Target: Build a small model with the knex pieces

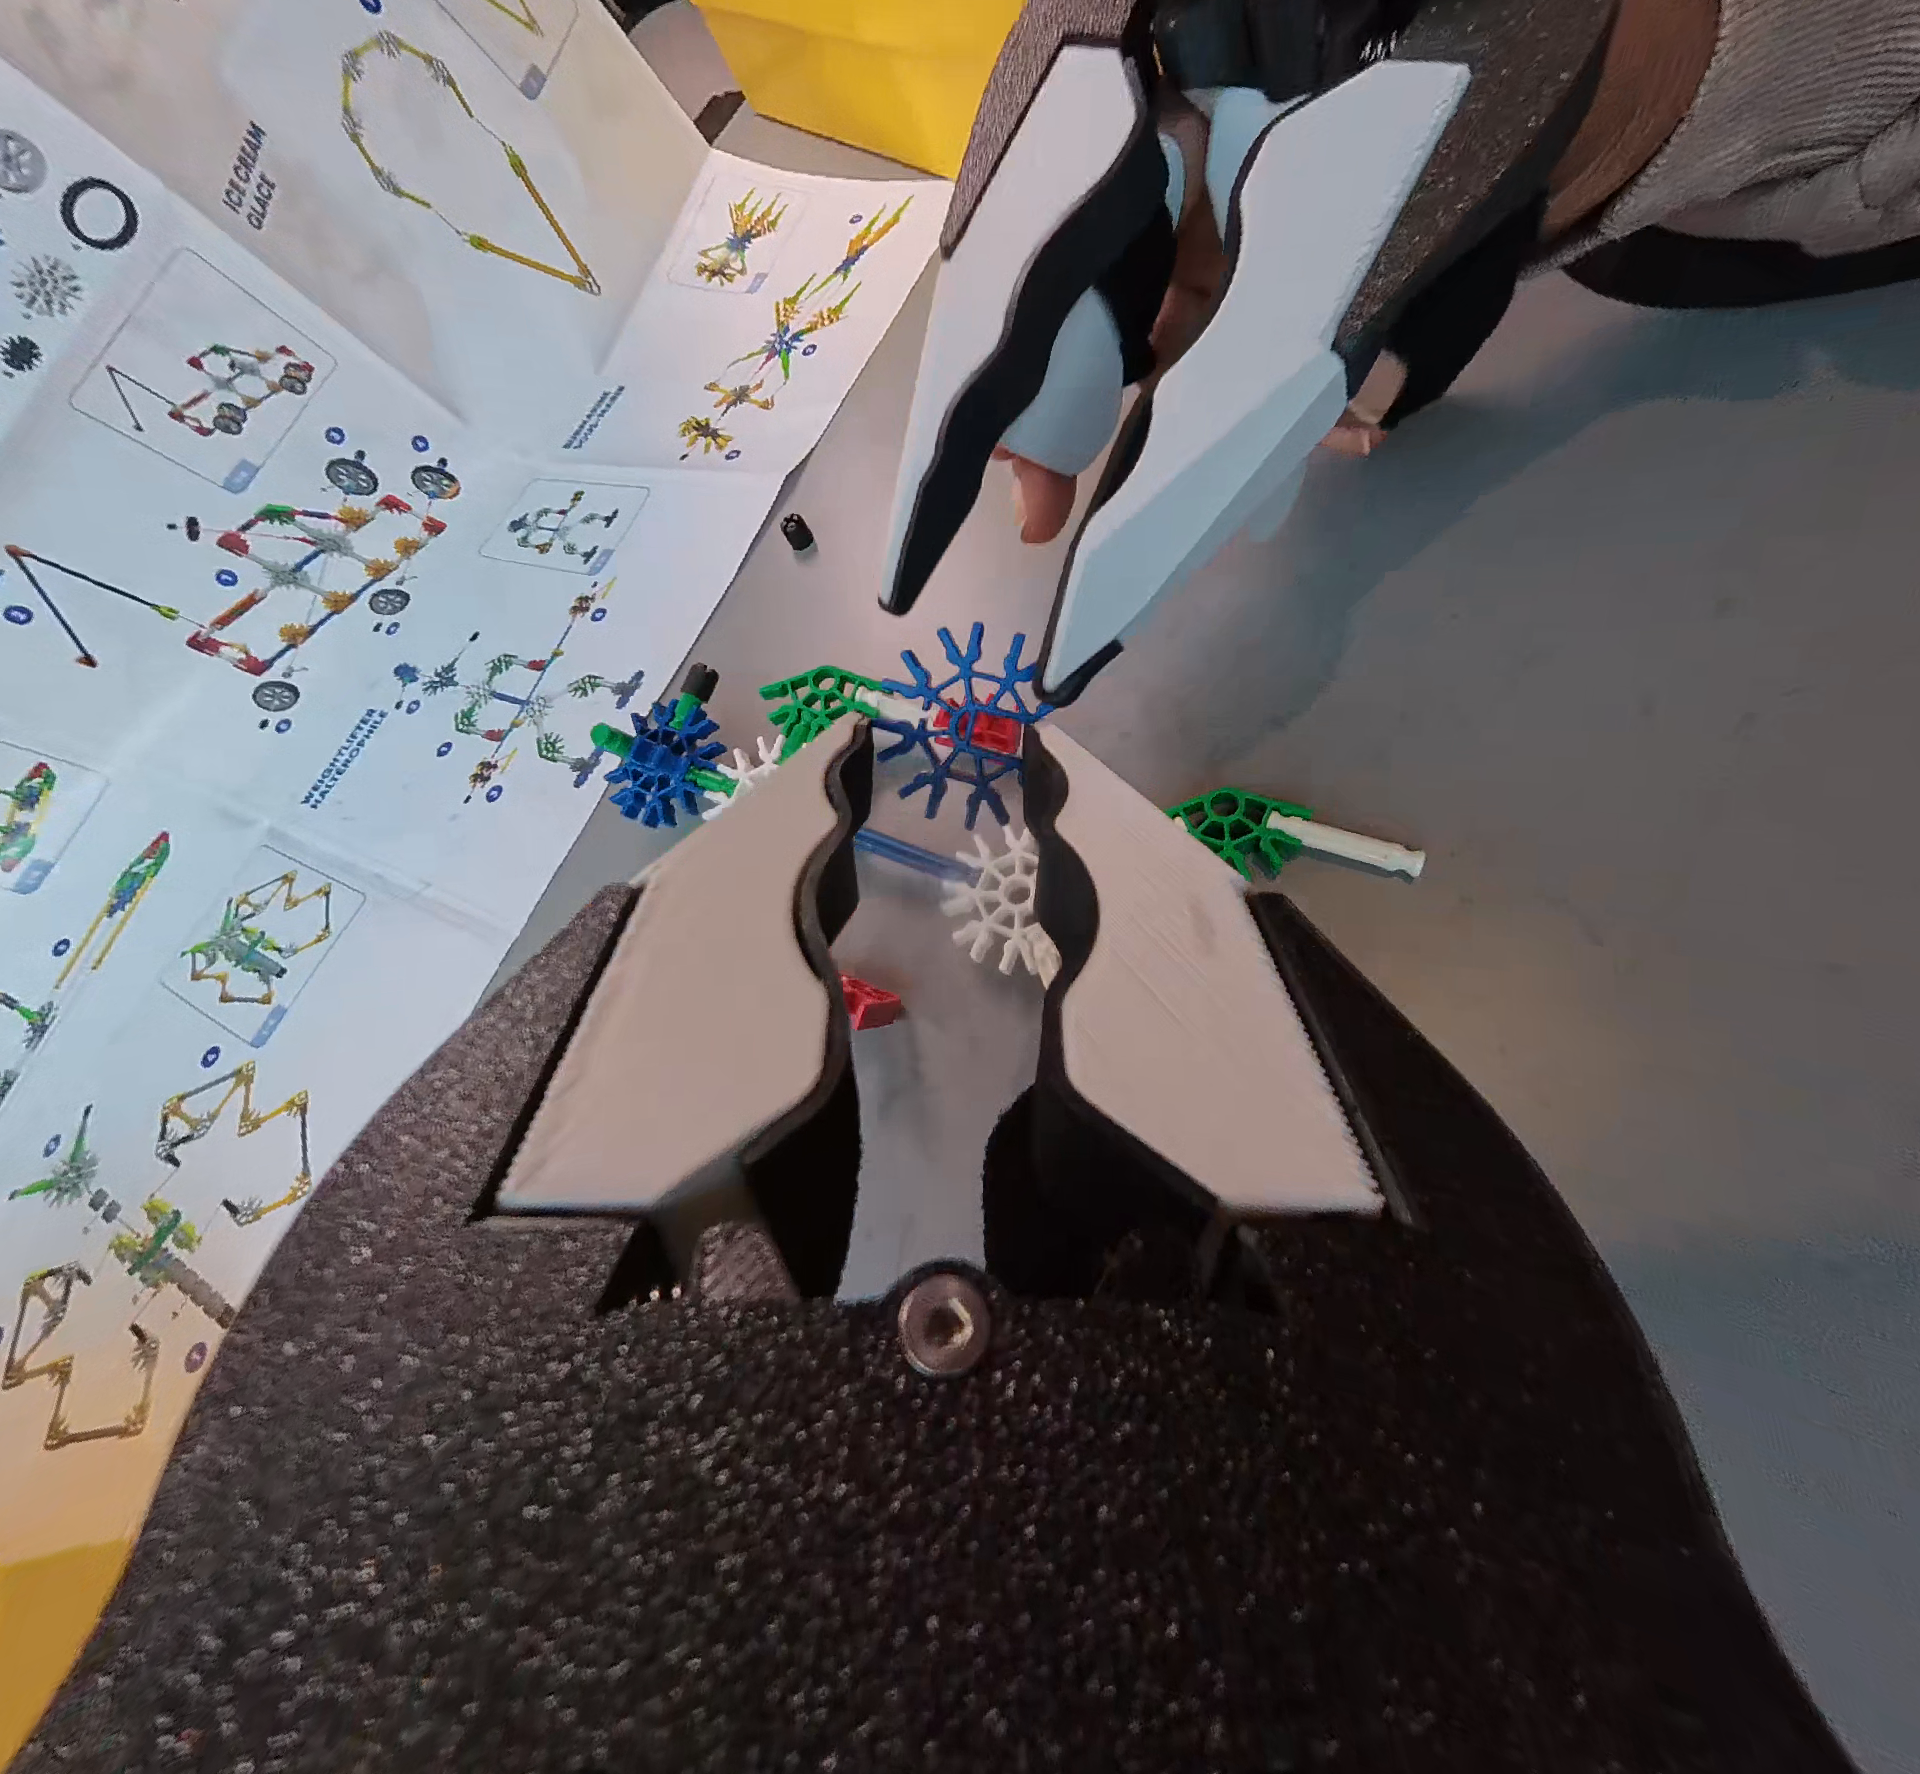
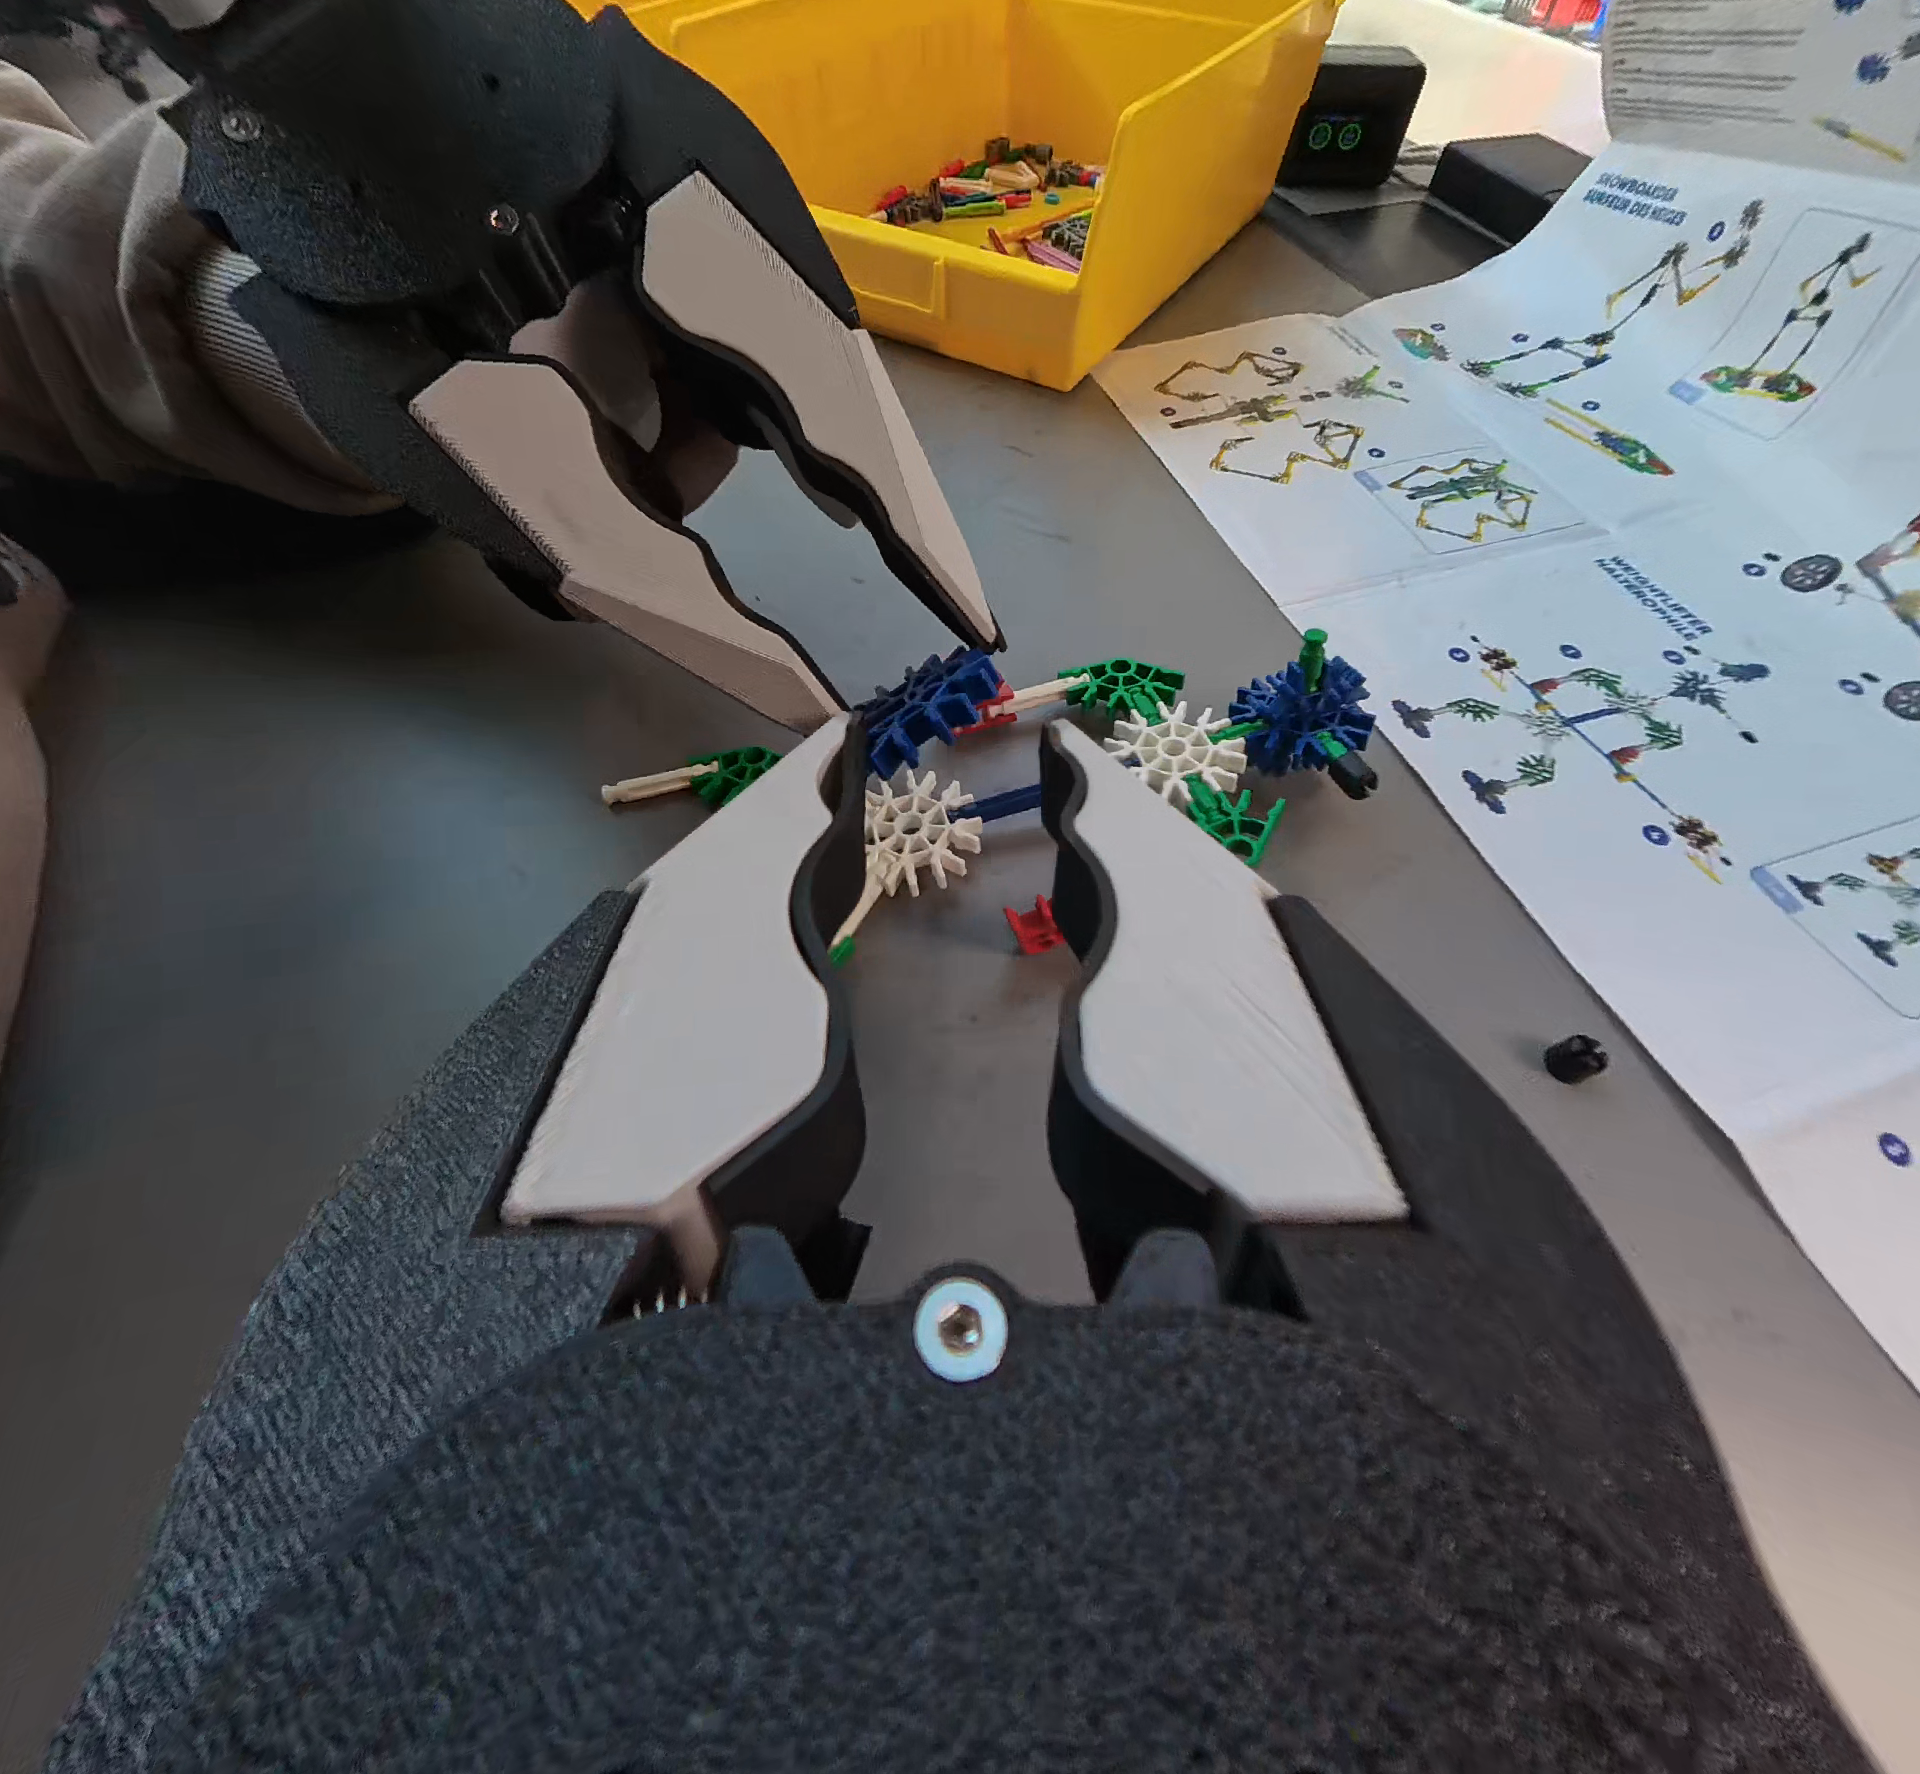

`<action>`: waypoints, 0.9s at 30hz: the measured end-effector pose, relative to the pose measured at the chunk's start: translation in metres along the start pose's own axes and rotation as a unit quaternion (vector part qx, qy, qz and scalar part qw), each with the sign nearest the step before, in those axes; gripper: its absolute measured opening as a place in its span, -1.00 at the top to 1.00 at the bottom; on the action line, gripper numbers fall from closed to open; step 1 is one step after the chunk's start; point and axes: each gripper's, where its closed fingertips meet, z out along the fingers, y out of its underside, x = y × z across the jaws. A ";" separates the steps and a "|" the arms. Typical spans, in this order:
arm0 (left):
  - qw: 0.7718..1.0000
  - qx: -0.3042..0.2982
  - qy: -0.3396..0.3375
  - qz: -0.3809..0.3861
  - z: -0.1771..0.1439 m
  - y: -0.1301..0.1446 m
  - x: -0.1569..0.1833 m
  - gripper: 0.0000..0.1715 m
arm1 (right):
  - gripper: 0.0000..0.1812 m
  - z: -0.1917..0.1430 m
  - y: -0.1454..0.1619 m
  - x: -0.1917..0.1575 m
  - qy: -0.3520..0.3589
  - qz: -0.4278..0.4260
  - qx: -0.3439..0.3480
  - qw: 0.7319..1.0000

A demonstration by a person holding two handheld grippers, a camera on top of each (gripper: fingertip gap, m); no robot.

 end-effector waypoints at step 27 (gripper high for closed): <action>0.931 0.068 -0.316 -0.167 -0.203 0.024 -0.243 0.59 | 0.56 -0.077 0.024 0.101 0.164 0.085 -0.038 0.982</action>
